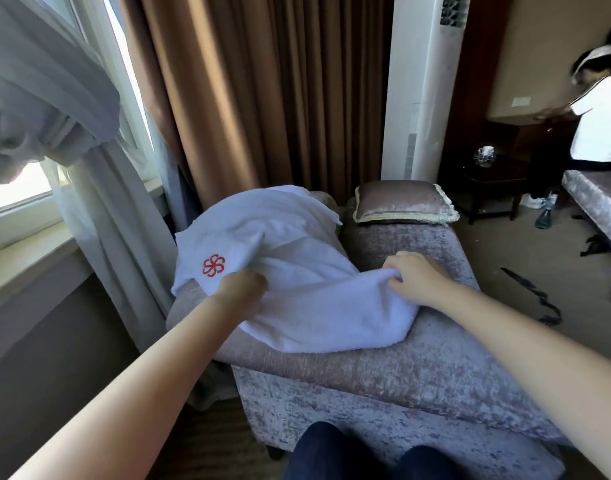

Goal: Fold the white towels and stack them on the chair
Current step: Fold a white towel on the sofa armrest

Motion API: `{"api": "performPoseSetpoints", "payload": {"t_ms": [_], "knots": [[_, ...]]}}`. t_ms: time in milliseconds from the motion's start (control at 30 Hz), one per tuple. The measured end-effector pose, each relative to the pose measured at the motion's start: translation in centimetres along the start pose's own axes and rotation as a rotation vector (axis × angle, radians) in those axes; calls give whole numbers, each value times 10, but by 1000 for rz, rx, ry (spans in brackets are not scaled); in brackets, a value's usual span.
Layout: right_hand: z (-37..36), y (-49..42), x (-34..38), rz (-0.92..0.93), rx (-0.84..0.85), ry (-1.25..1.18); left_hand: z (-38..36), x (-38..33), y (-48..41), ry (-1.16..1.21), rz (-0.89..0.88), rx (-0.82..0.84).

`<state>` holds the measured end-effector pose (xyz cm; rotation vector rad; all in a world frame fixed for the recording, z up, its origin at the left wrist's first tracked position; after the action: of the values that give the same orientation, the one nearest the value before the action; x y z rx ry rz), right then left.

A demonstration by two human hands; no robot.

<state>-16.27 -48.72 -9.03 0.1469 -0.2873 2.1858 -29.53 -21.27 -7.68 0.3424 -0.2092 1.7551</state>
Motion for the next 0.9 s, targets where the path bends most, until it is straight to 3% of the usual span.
{"api": "performPoseSetpoints", "payload": {"t_ms": [100, 200, 500, 567, 633, 767, 900], "knots": [[21, 6, 11, 21, -180, -27, 9, 16, 15, 4, 80, 32], [41, 16, 26, 71, -396, -76, 18, 26, 28, 59, 116, -51], [133, 40, 35, -2, -791, -187, 114, 69, 77, 168, 226, -726], [156, 43, 35, -18, -862, -238, 140, 75, 78, 140, 231, -796], [173, 47, 34, -20, -911, -286, 158, 81, 73, 156, 269, -775], [186, 54, 28, -11, -941, -229, 163, 81, 62, 88, 288, -561], [204, 62, 19, -12, -1038, -203, 172, 96, 56, 183, 285, -571]]}}
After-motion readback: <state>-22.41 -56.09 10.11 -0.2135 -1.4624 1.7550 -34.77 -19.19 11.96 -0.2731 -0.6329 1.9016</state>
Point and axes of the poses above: each hand's wrist, its own y-axis away from the middle knuckle, its own z-axis out of the back of the hand, x = y × z, the point moved 1 cm from there along -y, towards the middle knuckle, and after that the axes turned 1 degree about -z, right-handed, at the moved point
